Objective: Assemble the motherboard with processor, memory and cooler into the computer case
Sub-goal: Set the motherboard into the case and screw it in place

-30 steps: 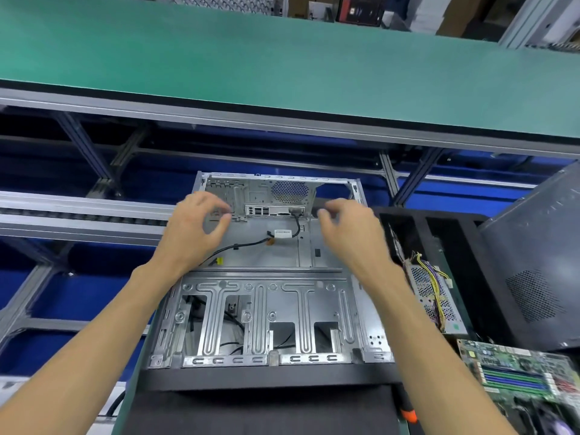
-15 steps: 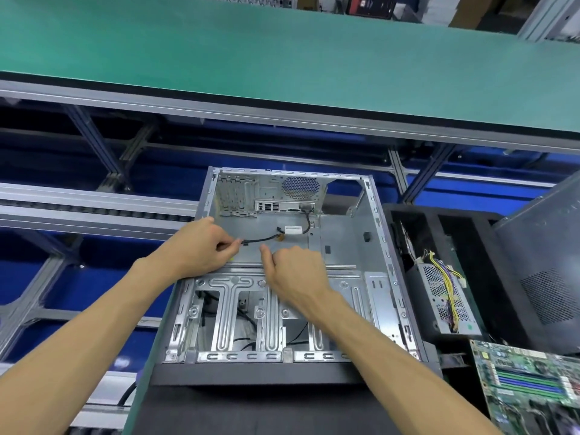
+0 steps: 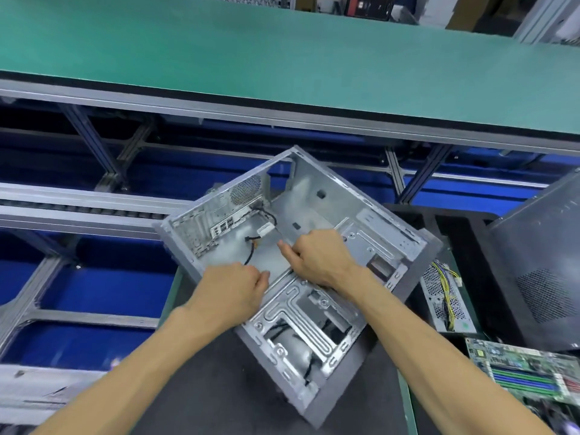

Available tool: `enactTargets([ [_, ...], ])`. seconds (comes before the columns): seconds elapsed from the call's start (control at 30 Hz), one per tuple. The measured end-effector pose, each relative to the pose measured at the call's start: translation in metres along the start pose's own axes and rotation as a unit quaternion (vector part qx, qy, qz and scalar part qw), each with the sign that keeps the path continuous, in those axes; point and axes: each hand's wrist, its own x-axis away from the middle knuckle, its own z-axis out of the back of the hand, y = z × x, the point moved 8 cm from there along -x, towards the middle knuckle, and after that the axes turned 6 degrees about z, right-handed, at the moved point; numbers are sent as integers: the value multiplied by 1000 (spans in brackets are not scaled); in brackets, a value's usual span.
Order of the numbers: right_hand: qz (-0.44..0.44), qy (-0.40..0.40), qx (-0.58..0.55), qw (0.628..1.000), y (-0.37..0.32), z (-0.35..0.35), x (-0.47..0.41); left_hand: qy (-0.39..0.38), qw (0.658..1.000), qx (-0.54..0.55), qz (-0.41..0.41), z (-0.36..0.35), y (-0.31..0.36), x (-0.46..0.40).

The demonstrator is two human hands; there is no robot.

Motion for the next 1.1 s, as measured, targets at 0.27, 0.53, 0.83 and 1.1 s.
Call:
enactTargets([
  [0.27, 74, -16, -8, 997, 4, -5, 6, -116, 985, 118, 43, -16, 31, 18],
  [0.53, 19, -14, -42, 999, 8, 1, 12, 136, 977, 158, 39, 48, 7, -20],
  [0.83, -373, -157, -21, 914, 54, 8, 43, 113, 969, 79, 204, 20, -67, -71],
  [1.1, -385, -134, -60, 911, 47, -3, 39, 94, 967, 64, 229, 24, -100, -80],
])
